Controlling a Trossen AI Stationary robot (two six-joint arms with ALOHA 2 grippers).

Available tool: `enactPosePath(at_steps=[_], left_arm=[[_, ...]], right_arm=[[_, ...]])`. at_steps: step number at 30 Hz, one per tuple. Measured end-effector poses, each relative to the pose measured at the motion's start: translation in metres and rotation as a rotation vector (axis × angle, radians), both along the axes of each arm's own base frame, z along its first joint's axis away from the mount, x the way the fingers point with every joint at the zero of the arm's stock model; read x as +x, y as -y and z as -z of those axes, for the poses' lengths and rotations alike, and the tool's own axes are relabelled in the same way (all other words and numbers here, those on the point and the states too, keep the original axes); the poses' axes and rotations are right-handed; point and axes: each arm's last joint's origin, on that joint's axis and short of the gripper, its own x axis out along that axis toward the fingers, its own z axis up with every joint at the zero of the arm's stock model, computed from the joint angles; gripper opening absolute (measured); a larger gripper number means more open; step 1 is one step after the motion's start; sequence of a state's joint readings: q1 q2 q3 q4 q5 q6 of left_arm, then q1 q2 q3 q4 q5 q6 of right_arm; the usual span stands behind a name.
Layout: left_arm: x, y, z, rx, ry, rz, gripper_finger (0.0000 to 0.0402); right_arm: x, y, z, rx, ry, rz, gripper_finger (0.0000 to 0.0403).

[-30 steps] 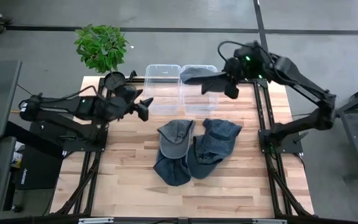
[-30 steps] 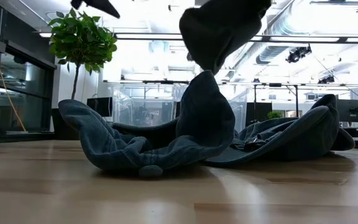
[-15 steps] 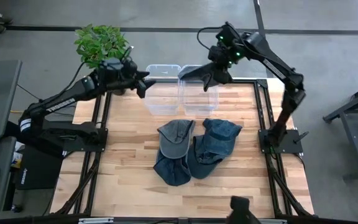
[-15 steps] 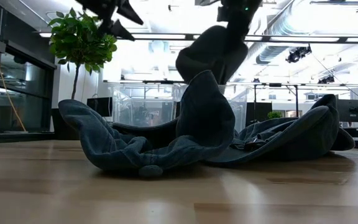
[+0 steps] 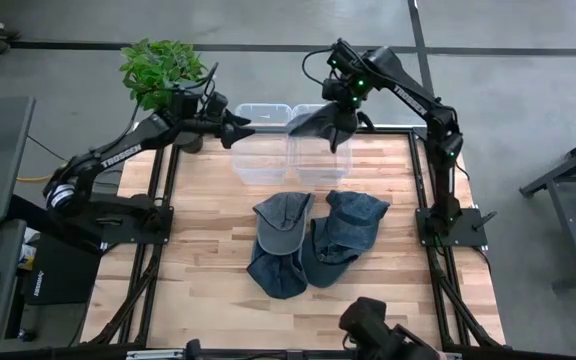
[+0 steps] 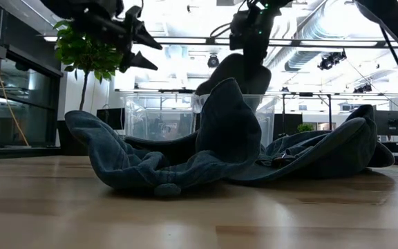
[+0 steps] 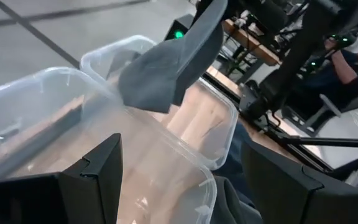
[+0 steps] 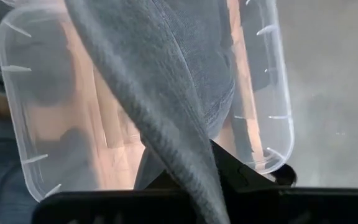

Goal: Pick & Place hat
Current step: Put the left gray cap into the right transparent bin

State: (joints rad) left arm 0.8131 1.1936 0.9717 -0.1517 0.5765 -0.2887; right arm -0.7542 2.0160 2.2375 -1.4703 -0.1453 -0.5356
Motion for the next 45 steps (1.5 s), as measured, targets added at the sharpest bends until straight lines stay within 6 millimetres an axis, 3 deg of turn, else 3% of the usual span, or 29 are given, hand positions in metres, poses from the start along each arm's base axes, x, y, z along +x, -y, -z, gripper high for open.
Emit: enactPosePath(at_steps=[12, 26, 45], left_arm=[[0.007, -0.005, 0.002, 0.023, 0.046, 0.075, 0.0255], [0.008, -0.004, 0.0, 0.032, 0.075, 0.129, 0.0255], [0.009, -0.002, -0.001, 0.016, 0.088, 0.176, 0.0255]], right_arm=[[-0.006, 0.004, 0.007, -0.011, -0.082, 0.059, 0.0004], [0.008, 0.01, 0.057, -0.04, -0.151, 0.03, 0.0004], [0.012, 0.012, 0.059, -0.029, -0.071, -0.031, 0.0004]])
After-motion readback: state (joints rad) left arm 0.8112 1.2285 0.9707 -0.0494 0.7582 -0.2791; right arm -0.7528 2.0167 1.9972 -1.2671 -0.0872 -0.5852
